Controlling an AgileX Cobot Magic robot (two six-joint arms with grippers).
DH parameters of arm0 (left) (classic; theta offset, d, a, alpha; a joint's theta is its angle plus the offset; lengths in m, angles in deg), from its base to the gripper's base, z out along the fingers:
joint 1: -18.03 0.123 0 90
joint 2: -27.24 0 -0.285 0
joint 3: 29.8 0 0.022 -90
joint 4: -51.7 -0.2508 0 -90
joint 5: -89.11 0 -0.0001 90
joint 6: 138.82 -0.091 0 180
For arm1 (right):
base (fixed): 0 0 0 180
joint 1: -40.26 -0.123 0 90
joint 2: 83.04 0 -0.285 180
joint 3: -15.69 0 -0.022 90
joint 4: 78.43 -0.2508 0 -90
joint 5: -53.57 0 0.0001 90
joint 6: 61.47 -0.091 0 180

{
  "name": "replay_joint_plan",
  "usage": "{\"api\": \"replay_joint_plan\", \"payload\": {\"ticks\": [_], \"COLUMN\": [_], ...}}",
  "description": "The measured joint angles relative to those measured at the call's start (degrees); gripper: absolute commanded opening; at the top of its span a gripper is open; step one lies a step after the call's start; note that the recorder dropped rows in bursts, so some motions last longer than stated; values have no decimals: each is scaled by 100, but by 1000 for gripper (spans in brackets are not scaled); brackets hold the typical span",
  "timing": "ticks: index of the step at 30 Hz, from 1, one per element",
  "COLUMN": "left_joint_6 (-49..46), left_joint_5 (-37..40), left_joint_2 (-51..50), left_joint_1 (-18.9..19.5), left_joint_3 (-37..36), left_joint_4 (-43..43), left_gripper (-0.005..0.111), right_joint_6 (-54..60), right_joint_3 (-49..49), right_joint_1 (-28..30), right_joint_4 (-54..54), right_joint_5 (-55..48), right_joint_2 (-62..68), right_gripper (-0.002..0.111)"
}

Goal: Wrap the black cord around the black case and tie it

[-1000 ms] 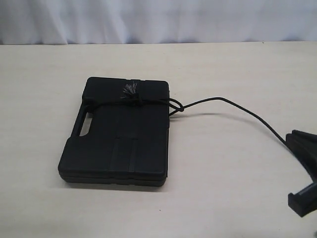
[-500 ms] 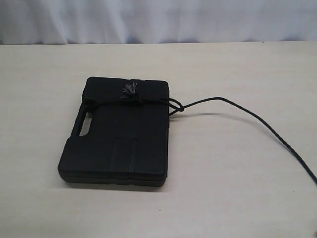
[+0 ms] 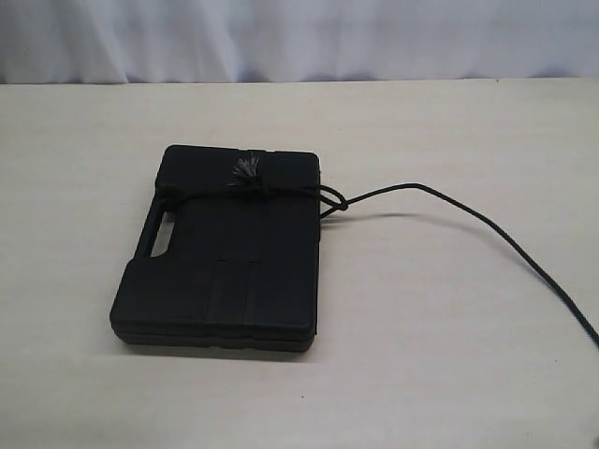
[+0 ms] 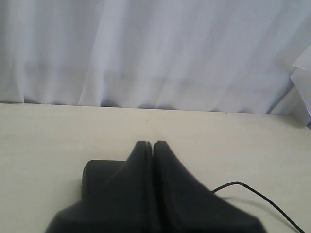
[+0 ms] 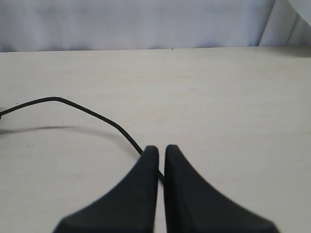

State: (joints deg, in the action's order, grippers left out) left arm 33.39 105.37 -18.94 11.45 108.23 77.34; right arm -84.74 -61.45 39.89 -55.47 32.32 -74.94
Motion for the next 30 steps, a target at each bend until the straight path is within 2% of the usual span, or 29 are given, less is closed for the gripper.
{"api": "replay_joint_plan", "payload": {"ticks": [5,9,12,30], "left_joint_6": [0,0,0,0], "left_joint_5": [-2,-12,-31,-31], "left_joint_2": [0,0,0,0], "left_joint_1": [0,0,0,0], "left_joint_3": [0,0,0,0], "left_joint_4": [0,0,0,0], "left_gripper": [0,0,0,0], "right_joint_6": [211,1581,2125,2245], "right_joint_3": [0,0,0,0], "right_joint_1": [-90,-90,-90,-102], "right_joint_4": [-207,-1102,-1481,-1604], "right_joint_5": [0,128,139,139], "right_joint_2": [0,0,0,0], "right_gripper": [4,4,4,4]}}
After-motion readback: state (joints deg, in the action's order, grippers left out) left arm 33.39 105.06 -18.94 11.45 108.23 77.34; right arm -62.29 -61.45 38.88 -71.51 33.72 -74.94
